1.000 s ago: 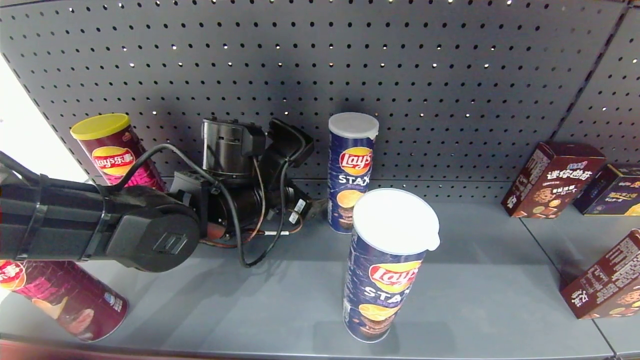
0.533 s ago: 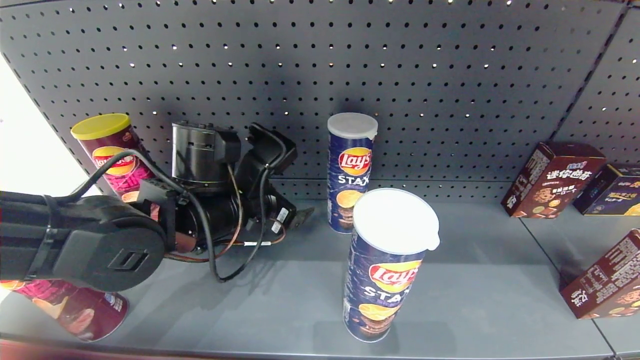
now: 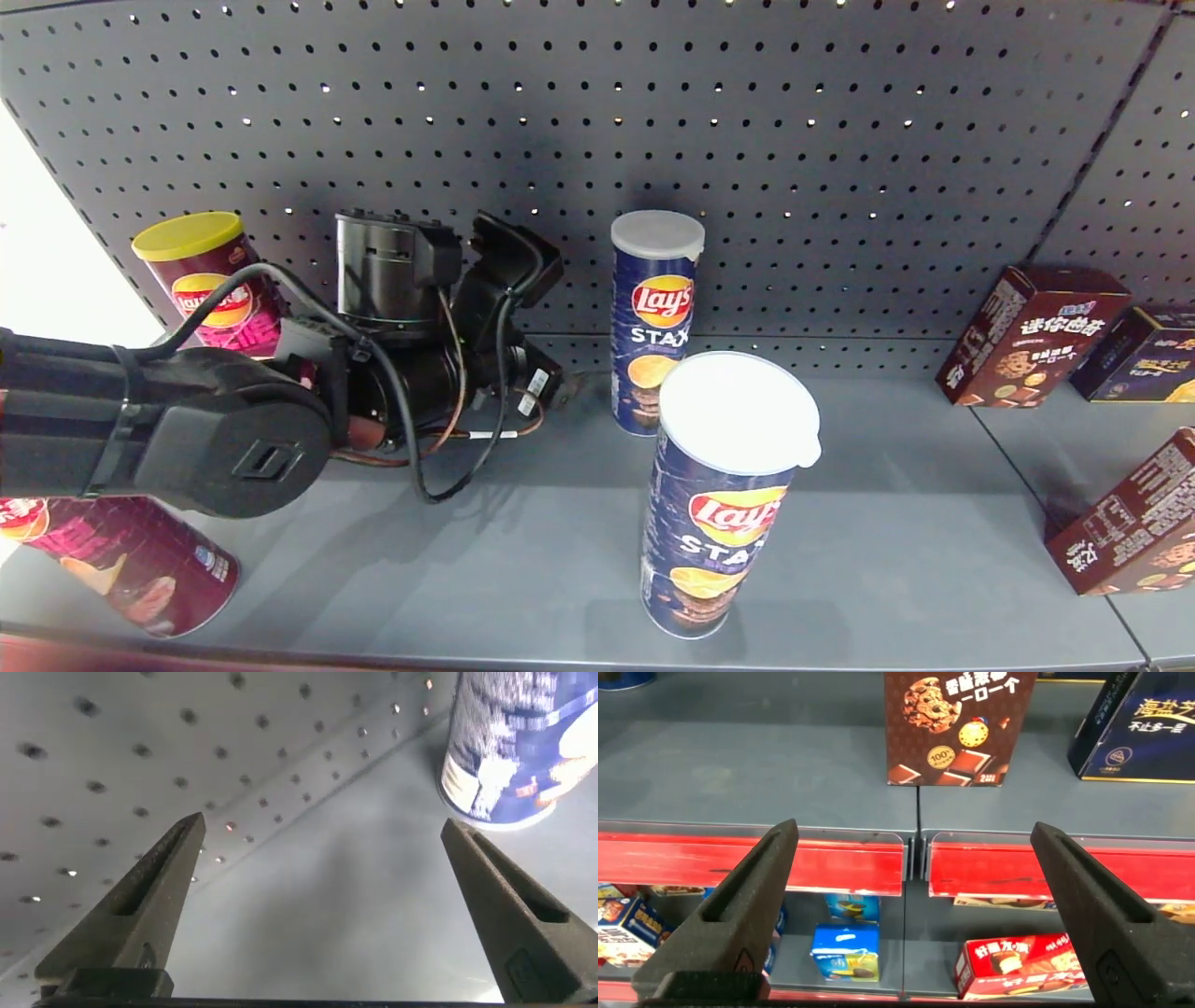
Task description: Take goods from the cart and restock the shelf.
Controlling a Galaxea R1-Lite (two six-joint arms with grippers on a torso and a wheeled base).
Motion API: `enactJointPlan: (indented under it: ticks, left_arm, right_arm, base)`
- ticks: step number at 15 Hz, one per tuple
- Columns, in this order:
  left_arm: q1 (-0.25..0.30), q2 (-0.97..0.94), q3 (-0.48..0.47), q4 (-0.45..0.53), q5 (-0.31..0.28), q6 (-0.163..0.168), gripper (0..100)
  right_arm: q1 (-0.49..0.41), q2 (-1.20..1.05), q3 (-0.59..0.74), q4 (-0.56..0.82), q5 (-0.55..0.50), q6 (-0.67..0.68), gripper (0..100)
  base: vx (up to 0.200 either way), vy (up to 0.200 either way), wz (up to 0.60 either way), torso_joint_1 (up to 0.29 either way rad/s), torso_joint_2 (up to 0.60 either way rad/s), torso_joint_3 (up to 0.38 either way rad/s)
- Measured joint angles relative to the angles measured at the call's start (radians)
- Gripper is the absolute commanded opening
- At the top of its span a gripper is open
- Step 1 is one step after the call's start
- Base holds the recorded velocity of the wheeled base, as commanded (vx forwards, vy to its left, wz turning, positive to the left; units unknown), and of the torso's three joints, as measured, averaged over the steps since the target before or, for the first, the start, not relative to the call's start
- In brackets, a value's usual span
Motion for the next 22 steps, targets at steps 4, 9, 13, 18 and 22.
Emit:
enactJointPlan:
  ticks: [4,9,13,18,22]
  left_arm:
    - [-0.020,0.046,-0.017,0.000,0.001,-0.006,100]
    - [-0.021,0.039,-0.003,-0.001,0.004,-0.007,100]
    - [-0.028,-0.070,0.099,0.000,0.005,-0.011,100]
    - [-0.097,-0.317,0.242,0.000,0.000,-0.061,100]
    - [-0.170,-0.512,0.396,0.000,-0.035,-0.065,100]
  right_arm:
    - [0.000,0.000,0.000,0.000,0.000,0.000,100]
    - [0.000,0.000,0.000,0.000,0.000,0.000,100]
    - [0.000,0.000,0.000,0.000,0.000,0.000,100]
    - [0.000,0.000,0.000,0.000,0.000,0.000,100]
    - [0.000,0.000,0.000,0.000,0.000,0.000,100]
  base:
    - [0.000,0.000,0.00,0.000,0.00,0.000]
    - [0.000,0.000,0.00,0.000,0.00,0.000]
    - [0.000,0.000,0.00,0.000,0.00,0.000]
    - [0.000,0.000,0.00,0.000,0.00,0.000]
    - [0.000,0.000,0.00,0.000,0.00,0.000]
